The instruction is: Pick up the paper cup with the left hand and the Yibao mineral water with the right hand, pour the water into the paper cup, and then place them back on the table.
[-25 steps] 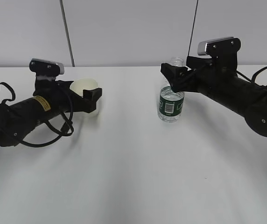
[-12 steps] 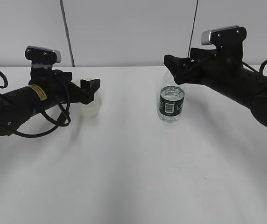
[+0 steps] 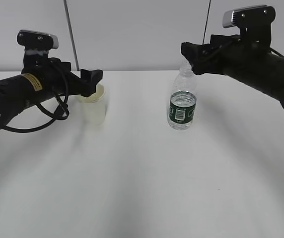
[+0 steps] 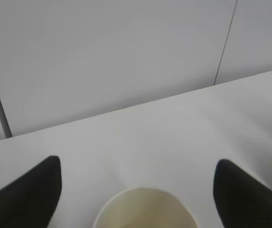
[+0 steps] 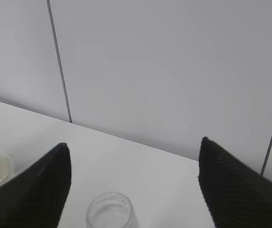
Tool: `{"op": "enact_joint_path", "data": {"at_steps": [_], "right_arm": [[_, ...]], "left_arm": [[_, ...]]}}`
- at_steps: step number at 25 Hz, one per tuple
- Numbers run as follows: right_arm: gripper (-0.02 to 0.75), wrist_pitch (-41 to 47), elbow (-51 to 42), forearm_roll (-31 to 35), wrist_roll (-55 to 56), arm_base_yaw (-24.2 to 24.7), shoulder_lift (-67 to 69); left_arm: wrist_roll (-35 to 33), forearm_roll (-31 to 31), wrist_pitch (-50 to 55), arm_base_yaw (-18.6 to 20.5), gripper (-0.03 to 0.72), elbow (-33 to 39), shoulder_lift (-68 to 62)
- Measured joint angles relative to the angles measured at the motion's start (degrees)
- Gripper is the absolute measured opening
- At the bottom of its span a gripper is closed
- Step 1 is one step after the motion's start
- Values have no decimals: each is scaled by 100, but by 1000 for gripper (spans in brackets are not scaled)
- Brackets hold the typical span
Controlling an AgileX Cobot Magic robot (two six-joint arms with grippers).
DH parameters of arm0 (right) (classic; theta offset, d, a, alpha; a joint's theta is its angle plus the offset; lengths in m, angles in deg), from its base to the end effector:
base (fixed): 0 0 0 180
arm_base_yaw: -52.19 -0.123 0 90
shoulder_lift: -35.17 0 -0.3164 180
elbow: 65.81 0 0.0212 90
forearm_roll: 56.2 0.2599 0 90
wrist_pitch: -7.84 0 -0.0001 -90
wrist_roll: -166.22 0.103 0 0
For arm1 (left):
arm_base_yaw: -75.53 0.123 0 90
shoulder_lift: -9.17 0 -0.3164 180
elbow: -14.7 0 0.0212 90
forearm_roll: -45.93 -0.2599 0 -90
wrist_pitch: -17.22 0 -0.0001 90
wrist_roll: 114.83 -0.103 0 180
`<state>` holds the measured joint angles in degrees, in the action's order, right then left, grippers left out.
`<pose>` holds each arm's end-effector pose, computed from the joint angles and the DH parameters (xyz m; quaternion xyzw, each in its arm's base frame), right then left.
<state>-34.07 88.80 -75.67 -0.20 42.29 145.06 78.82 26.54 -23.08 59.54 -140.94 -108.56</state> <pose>0.3956 0.0923 0.2419 -0.1459 0.7222 0.1335 0.6628 0.3991 -0.1373 0.1876 0.1840 0.7613 -0.1624 0.6002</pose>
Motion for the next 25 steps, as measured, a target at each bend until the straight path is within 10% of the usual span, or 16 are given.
{"op": "enact_joint_path", "data": {"at_steps": [25], "right_arm": [[593, 2402, 678, 12, 115, 0, -835]], "left_arm": [[18, 240, 2349, 61, 580, 5, 1494]]}}
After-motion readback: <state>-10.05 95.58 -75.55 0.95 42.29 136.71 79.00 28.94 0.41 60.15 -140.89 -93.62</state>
